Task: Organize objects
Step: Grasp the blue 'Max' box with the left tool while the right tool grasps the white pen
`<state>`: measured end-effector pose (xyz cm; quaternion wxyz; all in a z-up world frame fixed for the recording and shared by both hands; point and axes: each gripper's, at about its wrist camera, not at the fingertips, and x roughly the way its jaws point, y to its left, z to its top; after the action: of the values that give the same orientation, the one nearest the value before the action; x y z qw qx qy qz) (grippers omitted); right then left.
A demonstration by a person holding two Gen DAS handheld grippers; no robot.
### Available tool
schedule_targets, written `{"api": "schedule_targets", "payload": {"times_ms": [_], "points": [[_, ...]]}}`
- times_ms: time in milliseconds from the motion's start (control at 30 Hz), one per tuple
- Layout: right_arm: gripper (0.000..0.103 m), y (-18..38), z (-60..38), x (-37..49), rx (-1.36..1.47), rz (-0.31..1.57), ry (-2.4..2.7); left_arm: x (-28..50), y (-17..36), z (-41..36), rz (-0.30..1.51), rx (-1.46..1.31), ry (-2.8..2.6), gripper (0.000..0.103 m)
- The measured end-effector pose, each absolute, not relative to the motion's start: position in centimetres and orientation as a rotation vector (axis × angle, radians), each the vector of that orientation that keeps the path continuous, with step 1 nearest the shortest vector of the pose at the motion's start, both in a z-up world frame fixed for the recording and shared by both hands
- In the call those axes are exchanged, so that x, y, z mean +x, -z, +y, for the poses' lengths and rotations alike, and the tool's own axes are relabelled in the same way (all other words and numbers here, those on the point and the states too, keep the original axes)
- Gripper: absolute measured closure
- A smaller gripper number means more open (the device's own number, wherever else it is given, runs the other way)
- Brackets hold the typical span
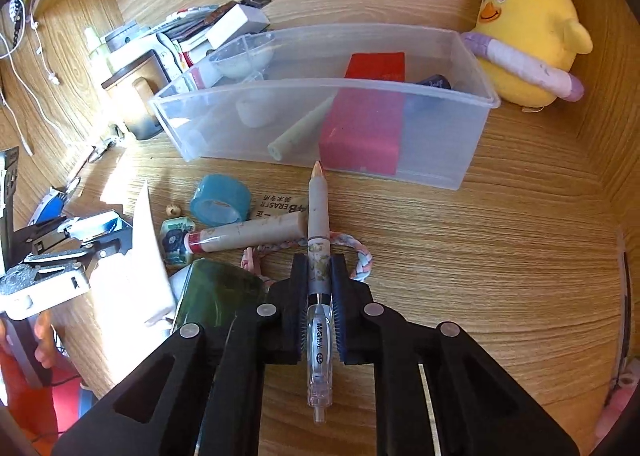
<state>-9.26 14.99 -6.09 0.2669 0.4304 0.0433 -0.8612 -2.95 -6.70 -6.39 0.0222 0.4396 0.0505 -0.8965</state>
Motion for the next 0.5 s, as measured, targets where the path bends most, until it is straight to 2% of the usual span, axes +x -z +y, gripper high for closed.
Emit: {"api": "schedule_targets", "payload": {"times_ms": [500], "points": [[0.093, 2.5, 17.3, -8.2, 1.031, -0.004, 2.366, -2.7, 1.9, -7.0, 0.282, 1.138, 2.846, 0.055]]}}
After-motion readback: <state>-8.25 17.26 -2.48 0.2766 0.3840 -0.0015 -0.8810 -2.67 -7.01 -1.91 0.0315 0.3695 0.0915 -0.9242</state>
